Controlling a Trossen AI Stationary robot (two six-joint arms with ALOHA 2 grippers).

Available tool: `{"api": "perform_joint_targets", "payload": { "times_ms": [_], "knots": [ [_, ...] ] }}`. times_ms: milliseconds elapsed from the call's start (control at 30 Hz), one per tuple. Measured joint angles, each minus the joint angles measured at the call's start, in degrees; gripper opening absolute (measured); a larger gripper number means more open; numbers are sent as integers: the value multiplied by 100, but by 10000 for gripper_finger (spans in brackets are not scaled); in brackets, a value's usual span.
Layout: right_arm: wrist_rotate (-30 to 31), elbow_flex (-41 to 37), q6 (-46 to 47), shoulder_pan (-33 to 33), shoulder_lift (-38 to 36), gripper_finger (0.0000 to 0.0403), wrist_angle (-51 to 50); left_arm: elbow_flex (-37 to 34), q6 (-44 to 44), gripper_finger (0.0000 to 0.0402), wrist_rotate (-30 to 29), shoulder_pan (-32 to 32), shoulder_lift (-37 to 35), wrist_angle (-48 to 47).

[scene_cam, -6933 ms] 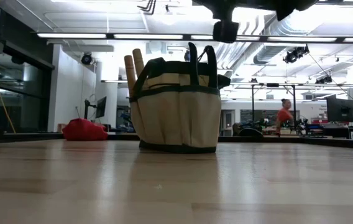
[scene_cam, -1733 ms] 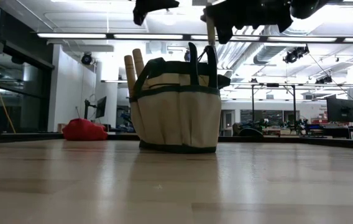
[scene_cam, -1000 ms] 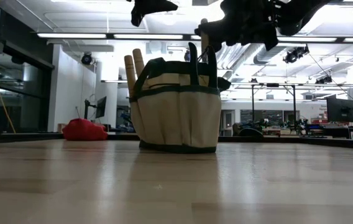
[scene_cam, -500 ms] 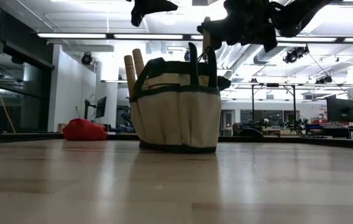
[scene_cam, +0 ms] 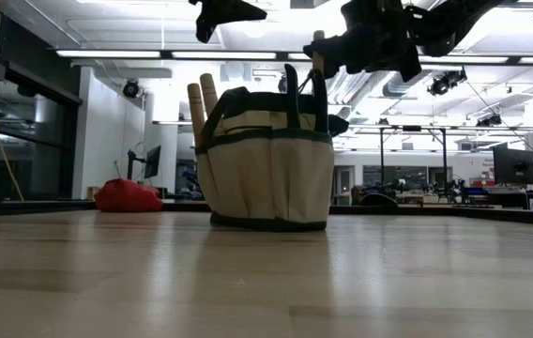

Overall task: Pick & Place Garden tools in Gardening bag
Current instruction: Put the brown hand rake into the brown gardening bag

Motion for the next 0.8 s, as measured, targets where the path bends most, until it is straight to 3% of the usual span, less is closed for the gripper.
{"api": "perform_joint_targets", "payload": {
  "times_ms": [800],
  "knots": [
    [410,0,-11,573,416,59,154,0,0,167,-2,0,0,-13]
  ]
}}
